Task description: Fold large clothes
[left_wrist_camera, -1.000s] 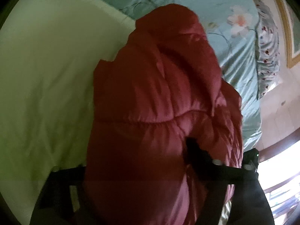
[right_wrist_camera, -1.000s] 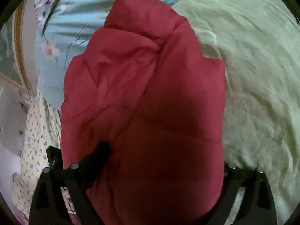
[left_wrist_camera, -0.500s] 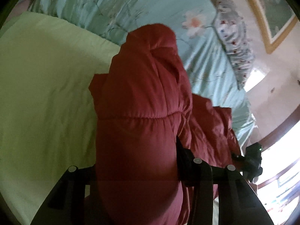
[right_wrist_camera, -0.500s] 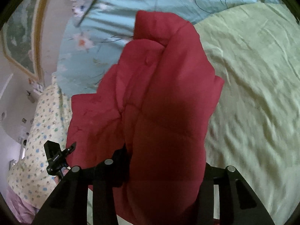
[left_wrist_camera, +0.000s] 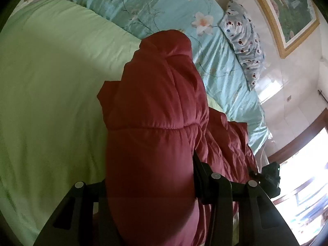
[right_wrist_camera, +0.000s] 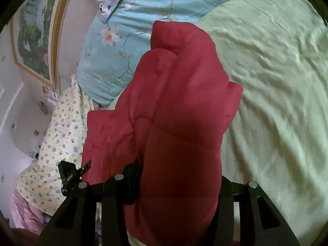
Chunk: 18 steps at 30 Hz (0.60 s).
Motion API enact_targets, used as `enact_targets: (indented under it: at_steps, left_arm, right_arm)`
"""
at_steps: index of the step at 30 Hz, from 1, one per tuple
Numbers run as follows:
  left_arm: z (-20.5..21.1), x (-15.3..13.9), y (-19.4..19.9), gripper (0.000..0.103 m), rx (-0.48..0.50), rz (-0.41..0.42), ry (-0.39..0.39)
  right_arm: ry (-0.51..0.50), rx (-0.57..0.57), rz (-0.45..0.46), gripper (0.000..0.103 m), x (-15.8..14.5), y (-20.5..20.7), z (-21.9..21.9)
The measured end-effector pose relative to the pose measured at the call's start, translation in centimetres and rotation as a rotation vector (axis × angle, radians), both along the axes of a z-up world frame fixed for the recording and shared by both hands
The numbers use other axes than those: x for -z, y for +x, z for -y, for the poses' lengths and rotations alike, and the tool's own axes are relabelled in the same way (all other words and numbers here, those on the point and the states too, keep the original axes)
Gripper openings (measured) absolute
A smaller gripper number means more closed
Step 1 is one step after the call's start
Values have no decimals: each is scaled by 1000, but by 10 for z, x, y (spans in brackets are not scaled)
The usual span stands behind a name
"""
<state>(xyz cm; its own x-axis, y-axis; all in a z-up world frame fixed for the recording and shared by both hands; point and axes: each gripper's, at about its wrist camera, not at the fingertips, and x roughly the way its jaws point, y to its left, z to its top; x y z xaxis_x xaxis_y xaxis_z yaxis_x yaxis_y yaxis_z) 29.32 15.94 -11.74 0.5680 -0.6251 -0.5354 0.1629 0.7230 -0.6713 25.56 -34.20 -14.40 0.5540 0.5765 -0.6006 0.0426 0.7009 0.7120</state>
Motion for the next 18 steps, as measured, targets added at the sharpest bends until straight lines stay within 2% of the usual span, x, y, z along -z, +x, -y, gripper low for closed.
enact_targets:
  at_steps: [4,7,12,18]
  left_arm:
    - [-1,1,-6,43,-4,-18,6]
    - [1,8,-5,45,-41,-46,47]
    - [8,14,-11,53,-104,-73,162]
    - [9,13,-19,64,-146,-93,194]
  right_arm:
    - [11,18,8,44,2,-14,0]
    - [-15,35,5,44,4,-16,-2]
    - [-70,72,-4,48,13,-11,-1]
    - [-87,114,-19,57,30,-10,4]
